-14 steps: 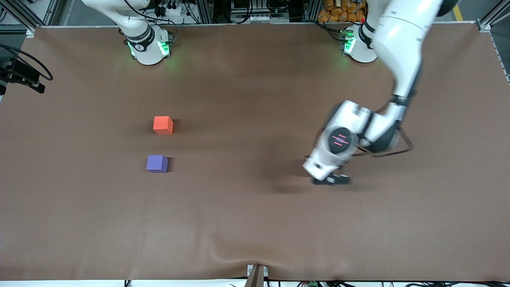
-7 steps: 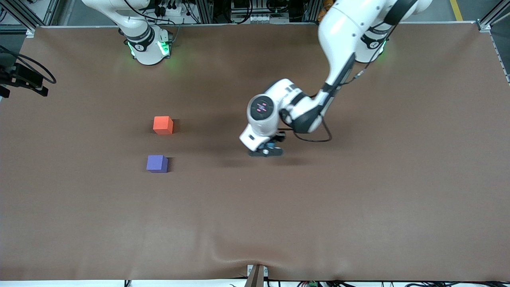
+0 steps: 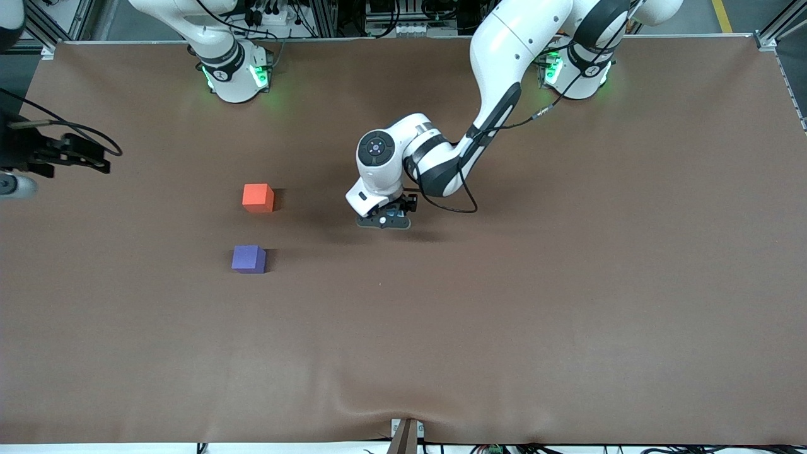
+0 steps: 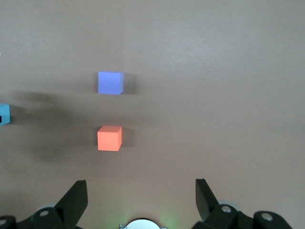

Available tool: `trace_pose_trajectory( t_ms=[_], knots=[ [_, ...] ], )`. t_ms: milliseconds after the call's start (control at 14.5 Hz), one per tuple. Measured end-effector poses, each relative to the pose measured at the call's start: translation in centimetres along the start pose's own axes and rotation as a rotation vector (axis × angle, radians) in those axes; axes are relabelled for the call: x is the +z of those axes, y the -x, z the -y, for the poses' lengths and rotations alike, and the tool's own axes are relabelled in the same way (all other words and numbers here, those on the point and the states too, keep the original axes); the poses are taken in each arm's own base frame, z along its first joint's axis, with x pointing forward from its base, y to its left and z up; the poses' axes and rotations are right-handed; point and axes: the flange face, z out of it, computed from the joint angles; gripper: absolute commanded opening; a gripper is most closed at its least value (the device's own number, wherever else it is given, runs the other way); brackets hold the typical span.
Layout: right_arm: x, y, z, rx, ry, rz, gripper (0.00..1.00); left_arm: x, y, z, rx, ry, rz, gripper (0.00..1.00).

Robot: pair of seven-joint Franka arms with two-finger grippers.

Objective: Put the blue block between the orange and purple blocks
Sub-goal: 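Carry the blue cube toward mid-table while the right gripper approaches, then grasp the blue cube with the right gripper while the left gripper releases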

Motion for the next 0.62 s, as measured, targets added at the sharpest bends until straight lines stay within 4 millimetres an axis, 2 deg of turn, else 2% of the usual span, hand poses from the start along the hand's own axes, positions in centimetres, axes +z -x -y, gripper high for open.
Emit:
trace_pose_trajectory(
  t_ms=[138,207,345,483,621],
  knots=[
    [1.4,-0.6,0.7,-0.007,-0.063,0.015,1.0,-2.0,-0.8,0.3,-0.012,0.003,-0.013,1.0],
    [2.2,-1.0,1.0,-0.006,-0.083,0.015,1.0,-3.8,-1.4,0.6,-0.02,0.007,-0.026,1.0],
    [4.0,-1.8,2.3,0.027,-0.1,0.011,1.0,-9.1,-3.0,2.0,-0.053,0.035,-0.07,1.0],
    [5.4,-2.4,5.5,0.078,-0.119,0.003,1.0,-15.8,-5.5,5.9,-0.117,0.057,-0.114,1.0],
    [6.6,-2.8,9.6,0.119,-0.127,-0.005,1.0,-20.6,-7.9,11.4,-0.193,0.04,-0.117,1.0]
  ],
)
